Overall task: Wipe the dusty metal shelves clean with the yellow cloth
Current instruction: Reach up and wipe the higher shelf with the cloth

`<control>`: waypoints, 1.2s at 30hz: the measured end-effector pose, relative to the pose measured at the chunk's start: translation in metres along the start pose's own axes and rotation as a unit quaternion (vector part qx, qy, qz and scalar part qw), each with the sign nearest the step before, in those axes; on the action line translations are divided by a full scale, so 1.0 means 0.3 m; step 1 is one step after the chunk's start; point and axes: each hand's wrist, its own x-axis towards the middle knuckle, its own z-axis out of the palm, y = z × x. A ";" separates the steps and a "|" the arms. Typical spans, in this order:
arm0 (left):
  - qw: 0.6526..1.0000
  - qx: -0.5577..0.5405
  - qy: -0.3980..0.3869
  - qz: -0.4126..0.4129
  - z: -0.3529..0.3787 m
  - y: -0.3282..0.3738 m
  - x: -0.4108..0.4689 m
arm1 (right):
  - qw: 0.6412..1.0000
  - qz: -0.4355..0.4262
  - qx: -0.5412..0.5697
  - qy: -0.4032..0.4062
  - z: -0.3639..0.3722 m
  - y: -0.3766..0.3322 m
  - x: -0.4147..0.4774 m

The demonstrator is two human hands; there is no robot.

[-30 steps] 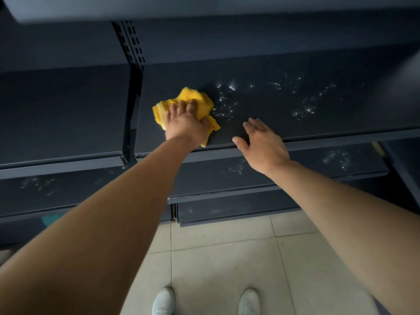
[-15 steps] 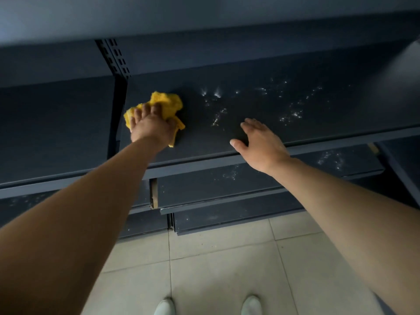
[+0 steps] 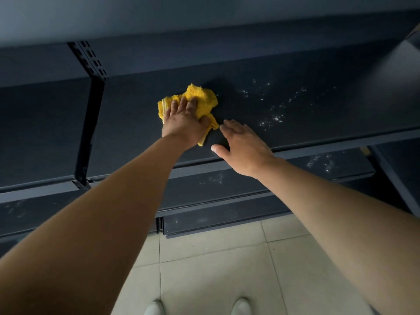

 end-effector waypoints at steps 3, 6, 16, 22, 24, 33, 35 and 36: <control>1.000 -0.006 0.005 -0.009 -0.010 -0.053 -0.055 | 1.000 0.009 -0.008 -0.018 -0.010 0.040 -0.007; 0.999 -0.007 0.018 -0.042 -0.020 -0.121 -0.111 | 0.999 0.010 0.002 -0.034 -0.025 0.061 -0.004; 0.997 -0.012 -0.026 -0.074 -0.024 -0.039 -0.032 | 1.000 0.010 0.024 0.014 -0.035 0.074 0.033; 1.000 -0.001 -0.007 0.014 0.015 0.024 0.001 | 0.999 0.012 0.012 0.036 -0.045 0.067 0.043; 1.000 -0.008 0.020 -0.004 0.007 -0.025 0.026 | 0.999 0.012 0.015 0.037 -0.056 0.068 0.050; 0.991 -0.033 0.021 -0.129 -0.030 -0.060 0.192 | 0.999 -0.001 0.004 0.038 -0.059 0.111 0.084; 0.996 -0.024 -0.002 -0.085 -0.032 -0.005 0.228 | 0.999 -0.009 -0.001 0.039 -0.058 0.120 0.087; 0.998 -0.017 -0.012 -0.062 -0.029 0.028 0.240 | 0.999 -0.012 0.000 0.035 -0.058 0.123 0.087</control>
